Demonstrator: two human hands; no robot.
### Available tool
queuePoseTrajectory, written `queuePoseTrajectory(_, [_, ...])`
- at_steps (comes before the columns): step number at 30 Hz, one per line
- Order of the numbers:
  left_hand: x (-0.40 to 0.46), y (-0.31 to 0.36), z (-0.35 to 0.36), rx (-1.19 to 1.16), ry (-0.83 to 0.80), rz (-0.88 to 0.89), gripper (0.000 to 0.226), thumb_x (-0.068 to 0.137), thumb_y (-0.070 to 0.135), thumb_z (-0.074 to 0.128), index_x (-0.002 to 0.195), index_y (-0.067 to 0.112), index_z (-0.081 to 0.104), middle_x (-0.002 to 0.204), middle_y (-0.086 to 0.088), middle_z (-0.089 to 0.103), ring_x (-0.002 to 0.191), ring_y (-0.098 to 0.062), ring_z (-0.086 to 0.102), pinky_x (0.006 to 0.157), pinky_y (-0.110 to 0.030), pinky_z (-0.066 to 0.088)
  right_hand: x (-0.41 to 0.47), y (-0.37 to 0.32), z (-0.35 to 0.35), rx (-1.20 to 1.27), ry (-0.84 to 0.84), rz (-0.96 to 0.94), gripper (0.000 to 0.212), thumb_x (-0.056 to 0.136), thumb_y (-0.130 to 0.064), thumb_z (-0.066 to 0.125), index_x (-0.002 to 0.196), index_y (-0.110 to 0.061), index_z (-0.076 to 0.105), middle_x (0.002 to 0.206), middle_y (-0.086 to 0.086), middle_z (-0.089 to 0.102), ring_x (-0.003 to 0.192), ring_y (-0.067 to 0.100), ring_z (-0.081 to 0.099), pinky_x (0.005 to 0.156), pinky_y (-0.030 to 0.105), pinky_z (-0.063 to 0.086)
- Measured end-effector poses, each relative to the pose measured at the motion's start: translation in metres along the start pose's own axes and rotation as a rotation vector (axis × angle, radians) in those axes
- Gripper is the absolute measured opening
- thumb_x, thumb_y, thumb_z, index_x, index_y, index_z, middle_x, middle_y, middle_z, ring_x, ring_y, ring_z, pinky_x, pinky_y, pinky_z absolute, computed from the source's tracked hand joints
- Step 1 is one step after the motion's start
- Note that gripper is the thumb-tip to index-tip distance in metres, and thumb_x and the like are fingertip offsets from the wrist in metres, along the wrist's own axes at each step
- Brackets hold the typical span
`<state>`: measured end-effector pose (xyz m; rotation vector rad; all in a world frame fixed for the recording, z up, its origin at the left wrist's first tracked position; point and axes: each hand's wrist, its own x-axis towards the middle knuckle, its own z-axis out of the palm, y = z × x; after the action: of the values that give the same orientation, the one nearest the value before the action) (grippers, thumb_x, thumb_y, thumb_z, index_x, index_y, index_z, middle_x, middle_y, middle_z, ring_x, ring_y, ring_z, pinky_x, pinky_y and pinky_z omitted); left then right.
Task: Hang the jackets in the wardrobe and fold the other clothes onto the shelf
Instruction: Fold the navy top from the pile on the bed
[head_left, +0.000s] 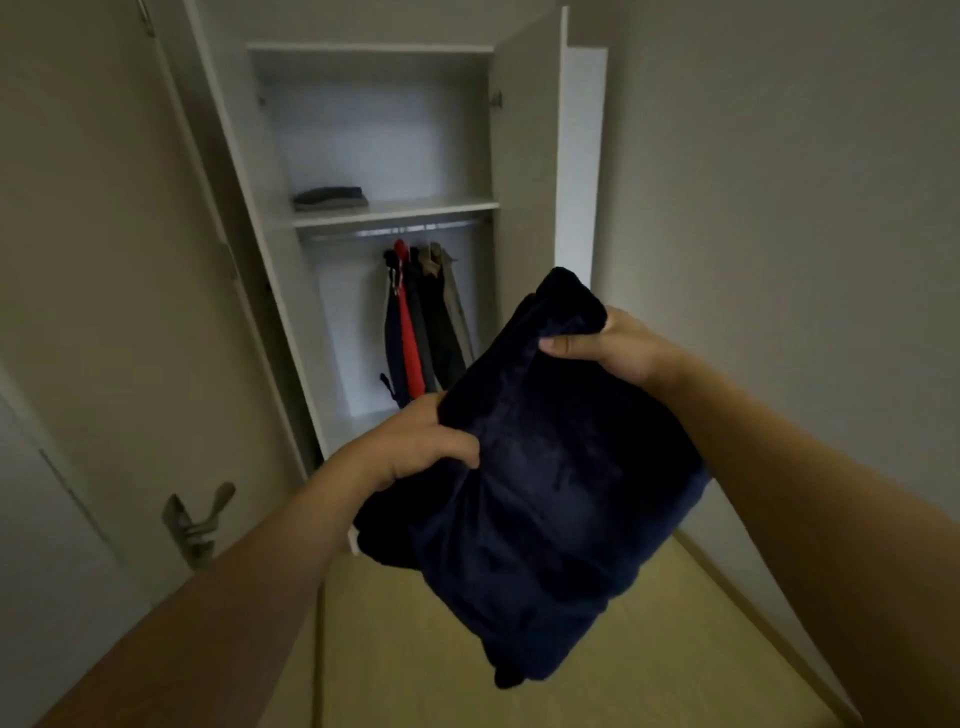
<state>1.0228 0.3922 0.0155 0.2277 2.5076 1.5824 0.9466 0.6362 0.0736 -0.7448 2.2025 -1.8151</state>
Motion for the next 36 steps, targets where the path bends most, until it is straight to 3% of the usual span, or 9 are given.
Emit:
queuePoseTrajectory(8, [0.143,-0.012,-0.123,-0.093,0.117,-0.064,0.044,0.046,0.022,0.075,0.09,0.026,0.074,0.092,-0.002,0.074,0.084,-0.02,0.071,0.063,-0.025,0.052,0.184,0.011,-0.029,-0.183,-0.152,0.284,0.064,0.06,-0.071,0.075,0.111,-0.037,0.058,0.104,-0.006,0.072,0.091,0.019,0.071,0.072,0.028,0.058])
queuePoseTrajectory(11, [0.207,-0.022,-0.164,-0.13,0.211,-0.05,0.045,0.045,0.023,0.075,0.091,0.027,0.074,0.092,-0.002,0.075,0.08,-0.019,0.072,0.059,-0.024,0.053,0.258,0.035,-0.051,-0.369,0.023,0.26,0.106,0.049,-0.086,0.066,0.132,-0.021,0.05,0.121,0.0,0.061,0.102,0.023,0.063,0.09,0.036,0.05])
queuePoseTrajectory(14, [0.27,-0.029,-0.207,-0.245,0.374,-0.022,0.052,0.044,0.023,0.075,0.096,0.018,0.074,0.091,-0.008,0.075,0.077,-0.023,0.073,0.056,-0.026,0.054,0.334,0.058,-0.068,-0.303,0.265,0.155,0.119,0.049,-0.084,0.064,0.143,-0.015,0.036,0.137,0.007,0.05,0.118,0.029,0.054,0.096,0.036,0.044])
queuePoseTrajectory(17, [0.333,-0.026,-0.251,-0.427,0.528,-0.003,0.049,0.053,0.02,0.074,0.101,0.009,0.072,0.092,-0.015,0.074,0.079,-0.032,0.072,0.061,-0.037,0.058,0.417,0.077,-0.07,-0.038,0.222,0.276,0.115,0.056,-0.081,0.066,0.147,-0.023,0.027,0.146,0.008,0.042,0.128,0.034,0.046,0.093,0.04,0.038])
queuePoseTrajectory(21, [0.414,-0.018,-0.316,-0.598,0.643,0.015,0.041,0.056,0.021,0.074,0.092,0.002,0.071,0.085,-0.015,0.068,0.08,-0.034,0.065,0.074,-0.043,0.055,0.527,0.082,-0.052,0.272,-0.152,0.332,0.09,0.058,-0.074,0.073,0.129,-0.021,0.056,0.119,0.004,0.069,0.107,0.026,0.066,0.086,0.038,0.054])
queuePoseTrajectory(26, [0.509,-0.035,-0.417,-0.62,0.681,0.066,0.047,0.056,0.024,0.073,0.098,0.003,0.072,0.089,-0.013,0.067,0.087,-0.033,0.065,0.087,-0.048,0.053,0.67,0.094,-0.038,0.345,-0.172,0.309,0.087,0.059,-0.073,0.075,0.128,-0.023,0.06,0.123,0.005,0.067,0.111,0.028,0.064,0.103,0.046,0.044])
queuePoseTrajectory(30, [0.595,-0.057,-0.494,-0.704,0.768,0.134,0.036,0.058,0.022,0.075,0.09,0.006,0.072,0.077,-0.007,0.072,0.074,-0.027,0.069,0.065,-0.037,0.057,0.777,0.111,-0.025,0.365,-0.189,0.359,0.087,0.054,-0.08,0.072,0.121,-0.025,0.066,0.123,0.008,0.066,0.113,0.034,0.062,0.105,0.053,0.041])
queuePoseTrajectory(33, [0.658,-0.064,-0.552,-0.792,0.751,0.156,0.041,0.062,0.023,0.074,0.098,0.005,0.07,0.085,-0.008,0.071,0.081,-0.028,0.069,0.073,-0.039,0.058,0.854,0.112,-0.025,0.373,-0.122,0.492,0.097,0.04,-0.08,0.078,0.112,-0.016,0.068,0.116,0.017,0.067,0.105,0.049,0.061,0.09,0.069,0.042])
queuePoseTrajectory(36, [0.719,-0.063,-0.598,-0.857,0.716,0.159,0.054,0.067,0.023,0.072,0.118,0.008,0.066,0.112,-0.011,0.069,0.104,-0.034,0.065,0.092,-0.05,0.053,0.921,0.102,-0.032,0.355,-0.063,0.569,0.104,0.035,-0.075,0.081,0.119,-0.023,0.048,0.117,0.014,0.051,0.113,0.057,0.044,0.073,0.08,0.039])
